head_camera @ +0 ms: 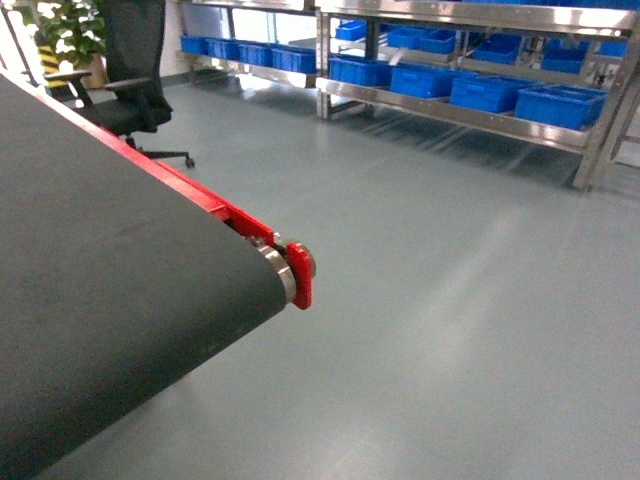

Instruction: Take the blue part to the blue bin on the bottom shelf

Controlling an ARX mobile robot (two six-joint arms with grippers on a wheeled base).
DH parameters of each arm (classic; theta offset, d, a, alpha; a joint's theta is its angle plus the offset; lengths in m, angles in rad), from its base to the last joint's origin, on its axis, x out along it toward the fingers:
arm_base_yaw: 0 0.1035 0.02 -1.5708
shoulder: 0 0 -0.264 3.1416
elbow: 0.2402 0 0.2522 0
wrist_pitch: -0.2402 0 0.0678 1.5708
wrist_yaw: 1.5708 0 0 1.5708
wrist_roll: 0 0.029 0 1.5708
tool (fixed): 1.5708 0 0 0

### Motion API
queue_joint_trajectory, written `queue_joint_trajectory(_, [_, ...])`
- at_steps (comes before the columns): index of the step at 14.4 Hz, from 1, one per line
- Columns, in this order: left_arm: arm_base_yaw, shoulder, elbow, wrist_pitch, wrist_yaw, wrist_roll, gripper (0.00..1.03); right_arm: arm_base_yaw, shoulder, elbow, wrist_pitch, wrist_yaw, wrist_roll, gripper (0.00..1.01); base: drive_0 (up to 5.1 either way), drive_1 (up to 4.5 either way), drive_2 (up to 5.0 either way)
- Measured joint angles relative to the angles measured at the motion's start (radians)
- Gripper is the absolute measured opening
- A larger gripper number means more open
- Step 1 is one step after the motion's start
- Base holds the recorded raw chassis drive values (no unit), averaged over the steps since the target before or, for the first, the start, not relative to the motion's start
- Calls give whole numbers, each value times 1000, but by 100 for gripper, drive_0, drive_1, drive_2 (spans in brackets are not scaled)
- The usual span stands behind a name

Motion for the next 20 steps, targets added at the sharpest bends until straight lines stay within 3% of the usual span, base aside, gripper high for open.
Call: queue_joint_trajectory(20, [0, 0, 0, 0, 0, 0, 46, 0, 0, 0, 0, 0, 0, 98, -160, -160, -160])
